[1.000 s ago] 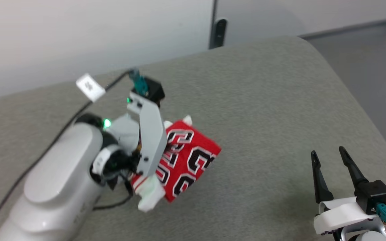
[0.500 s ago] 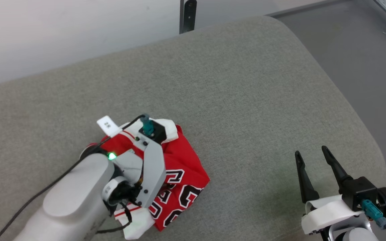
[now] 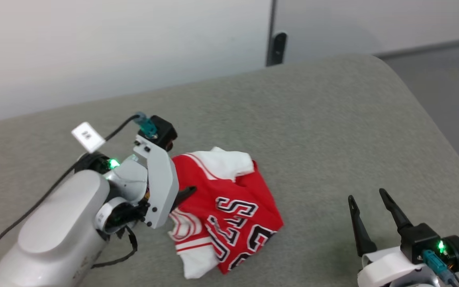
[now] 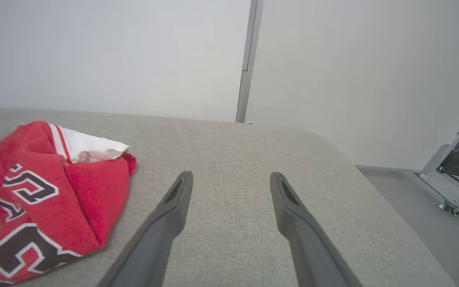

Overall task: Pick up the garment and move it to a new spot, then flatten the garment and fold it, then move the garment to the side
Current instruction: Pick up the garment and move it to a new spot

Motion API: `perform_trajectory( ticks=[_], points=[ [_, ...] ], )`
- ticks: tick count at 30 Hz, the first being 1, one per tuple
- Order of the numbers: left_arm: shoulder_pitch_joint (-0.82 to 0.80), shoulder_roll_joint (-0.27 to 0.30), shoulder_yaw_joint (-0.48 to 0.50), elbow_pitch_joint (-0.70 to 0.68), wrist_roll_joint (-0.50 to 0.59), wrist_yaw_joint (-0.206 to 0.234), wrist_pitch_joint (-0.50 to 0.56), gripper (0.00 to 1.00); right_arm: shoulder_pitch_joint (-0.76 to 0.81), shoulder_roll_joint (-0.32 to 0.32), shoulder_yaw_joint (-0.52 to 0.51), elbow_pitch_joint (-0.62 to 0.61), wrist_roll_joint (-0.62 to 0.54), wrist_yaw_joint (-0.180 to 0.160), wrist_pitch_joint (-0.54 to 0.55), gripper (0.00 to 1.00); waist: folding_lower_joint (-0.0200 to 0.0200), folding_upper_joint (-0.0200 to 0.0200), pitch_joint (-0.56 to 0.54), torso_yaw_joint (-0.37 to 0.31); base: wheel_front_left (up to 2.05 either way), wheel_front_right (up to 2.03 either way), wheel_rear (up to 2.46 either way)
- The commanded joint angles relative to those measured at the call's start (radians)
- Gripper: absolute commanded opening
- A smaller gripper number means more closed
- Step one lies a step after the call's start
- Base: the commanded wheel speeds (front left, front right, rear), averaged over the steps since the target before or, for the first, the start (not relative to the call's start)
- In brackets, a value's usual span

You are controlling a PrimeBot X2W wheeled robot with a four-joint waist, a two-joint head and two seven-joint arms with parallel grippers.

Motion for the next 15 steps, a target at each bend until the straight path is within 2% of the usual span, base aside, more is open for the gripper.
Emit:
perform_trajectory(
  ticks=[1, 7, 15],
  points=[
    [0.018, 0.003, 0.010, -0.008, 0.000, 0.001, -0.025, 1.00, 0.021, 0.001, 0.005, -0.006, 0.004, -0.001, -0.001, 1.00, 0.0000, 0.0000, -0.067, 0.085, 0.00, 0.00, 0.00],
    [0.091, 0.008, 0.076, -0.033, 0.015, 0.003, -0.267, 1.00, 0.046, 0.000, 0.024, -0.018, 0.011, -0.001, -0.001, 1.00, 0.0000, 0.0000, -0.089, 0.161, 0.00, 0.00, 0.00],
    [0.207, -0.027, 0.129, -0.008, 0.051, 0.001, -0.609, 1.00, 0.065, 0.000, 0.051, -0.020, 0.016, -0.001, -0.001, 1.00, 0.0000, 0.0000, -0.120, 0.232, 0.00, 0.00, 0.00]
  ],
)
